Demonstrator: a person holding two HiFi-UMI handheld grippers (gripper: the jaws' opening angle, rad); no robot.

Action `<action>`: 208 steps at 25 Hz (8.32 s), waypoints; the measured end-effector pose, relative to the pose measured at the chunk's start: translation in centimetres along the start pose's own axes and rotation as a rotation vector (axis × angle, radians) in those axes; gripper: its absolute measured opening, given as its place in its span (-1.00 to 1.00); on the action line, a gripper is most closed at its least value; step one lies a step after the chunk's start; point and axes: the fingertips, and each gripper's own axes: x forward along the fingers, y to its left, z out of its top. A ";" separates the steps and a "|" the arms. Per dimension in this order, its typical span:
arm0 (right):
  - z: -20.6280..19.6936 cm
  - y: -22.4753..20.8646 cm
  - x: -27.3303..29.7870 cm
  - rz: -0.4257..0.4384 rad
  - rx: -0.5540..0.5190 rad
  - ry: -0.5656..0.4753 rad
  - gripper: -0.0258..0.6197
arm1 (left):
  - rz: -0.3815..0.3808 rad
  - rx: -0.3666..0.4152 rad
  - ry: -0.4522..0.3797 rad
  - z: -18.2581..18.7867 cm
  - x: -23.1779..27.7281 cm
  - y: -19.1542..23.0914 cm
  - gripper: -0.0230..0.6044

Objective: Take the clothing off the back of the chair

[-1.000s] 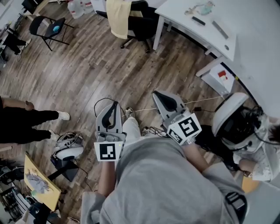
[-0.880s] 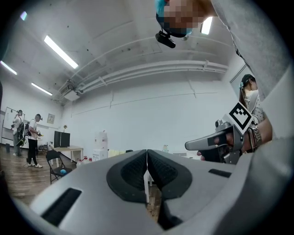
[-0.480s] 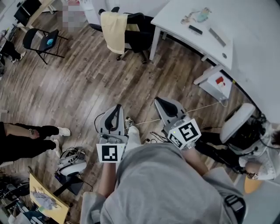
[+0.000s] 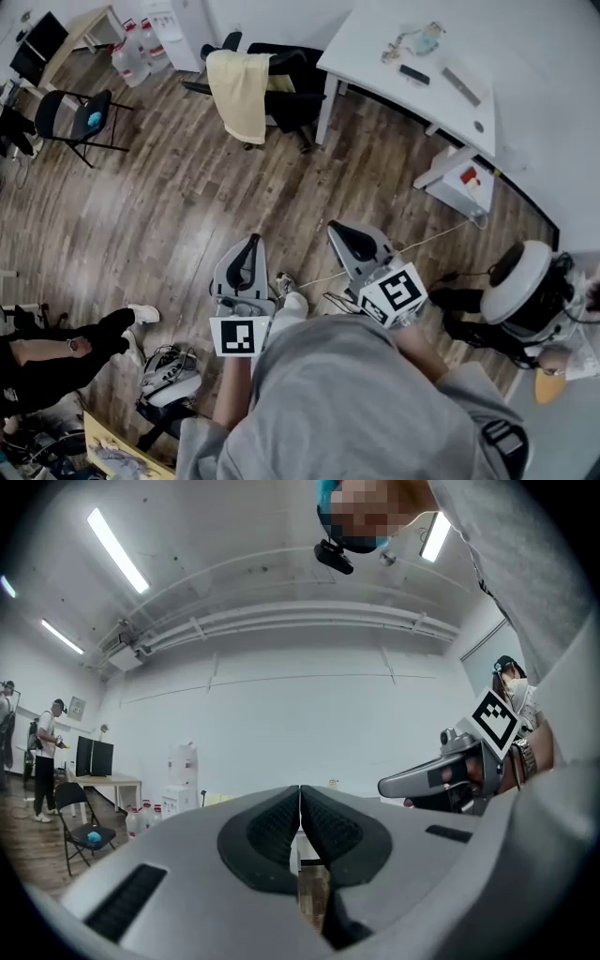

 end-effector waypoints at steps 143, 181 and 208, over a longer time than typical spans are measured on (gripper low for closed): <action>1.3 -19.4 47.0 -0.263 -0.341 0.499 -0.78 | -0.239 -0.046 0.039 -3.3 30.6 32.8 -0.82; 4.6 -16.9 41.5 -0.277 -0.163 0.318 -0.79 | -0.290 -0.010 -0.018 -1.6 26.7 29.9 -0.81; 12.9 -17.5 40.9 -0.322 -0.218 0.151 -0.79 | -0.284 0.012 -0.078 0.6 27.0 31.6 -0.81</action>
